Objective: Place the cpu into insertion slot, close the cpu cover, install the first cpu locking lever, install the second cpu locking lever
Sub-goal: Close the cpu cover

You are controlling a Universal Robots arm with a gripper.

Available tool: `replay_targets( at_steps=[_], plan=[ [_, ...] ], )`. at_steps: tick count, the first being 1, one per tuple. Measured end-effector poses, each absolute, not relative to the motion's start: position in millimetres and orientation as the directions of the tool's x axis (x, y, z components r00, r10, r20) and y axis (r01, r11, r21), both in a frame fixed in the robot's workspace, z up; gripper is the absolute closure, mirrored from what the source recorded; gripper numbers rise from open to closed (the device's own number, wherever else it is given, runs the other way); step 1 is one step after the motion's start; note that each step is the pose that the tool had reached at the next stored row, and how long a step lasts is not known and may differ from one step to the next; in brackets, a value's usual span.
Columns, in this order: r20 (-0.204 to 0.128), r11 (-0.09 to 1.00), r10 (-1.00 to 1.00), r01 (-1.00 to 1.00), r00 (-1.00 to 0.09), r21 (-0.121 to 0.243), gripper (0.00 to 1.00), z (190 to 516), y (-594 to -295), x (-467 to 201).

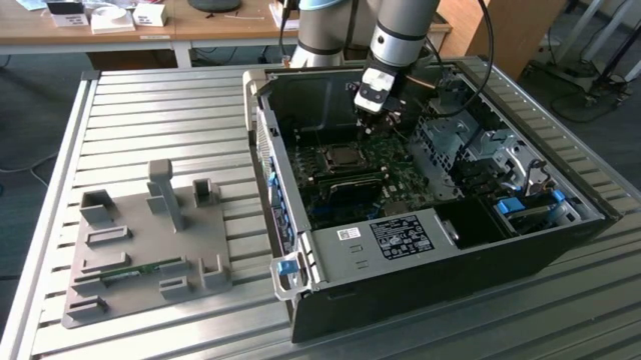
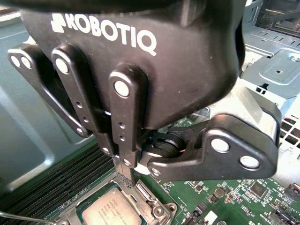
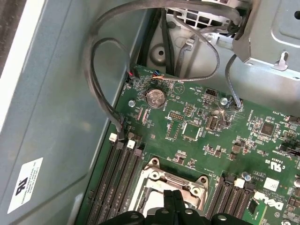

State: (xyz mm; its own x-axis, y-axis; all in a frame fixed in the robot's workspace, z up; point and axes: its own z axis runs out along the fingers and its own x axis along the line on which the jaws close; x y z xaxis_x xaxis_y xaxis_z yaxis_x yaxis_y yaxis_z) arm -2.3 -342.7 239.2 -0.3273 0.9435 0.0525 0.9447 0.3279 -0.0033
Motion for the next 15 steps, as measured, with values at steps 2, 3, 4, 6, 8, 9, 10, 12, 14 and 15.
replay_targets(
  at_steps=[2, 3, 4, 6, 8, 9, 10, 12, 14, 15],
  plan=[
    [0.052, 0.328, 0.943, 0.945, -0.327, -0.003, 0.89, 239.2, -342.7, -2.3],
    [0.052, 0.328, 0.943, 0.945, -0.327, -0.003, 0.89, 239.2, -342.7, -2.3],
    [0.052, 0.329, 0.943, 0.944, -0.329, -0.003, 0.89, 239.2, -342.7, -2.3],
    [0.052, 0.341, 0.939, 0.940, -0.340, -0.003, 0.89, 239.2, -342.7, -2.3],
    [0.052, 0.368, 0.929, 0.930, -0.367, -0.003, 0.89, 239.1, -342.7, -2.3],
    [0.052, 0.383, 0.923, 0.924, -0.382, -0.003, 0.89, 239.1, -342.7, -2.3],
    [0.052, 0.399, 0.916, 0.917, -0.398, -0.003, 0.89, 239.0, -342.7, -2.3],
    [0.052, 0.432, 0.901, 0.902, -0.431, -0.003, 0.89, 238.9, -342.7, -2.3],
    [0.052, 0.465, 0.884, 0.885, -0.464, -0.003, 0.89, 238.8, -342.7, -2.3],
    [0.052, 0.481, 0.876, 0.877, -0.480, -0.003, 0.89, 238.7, -342.7, -2.3]
  ],
)
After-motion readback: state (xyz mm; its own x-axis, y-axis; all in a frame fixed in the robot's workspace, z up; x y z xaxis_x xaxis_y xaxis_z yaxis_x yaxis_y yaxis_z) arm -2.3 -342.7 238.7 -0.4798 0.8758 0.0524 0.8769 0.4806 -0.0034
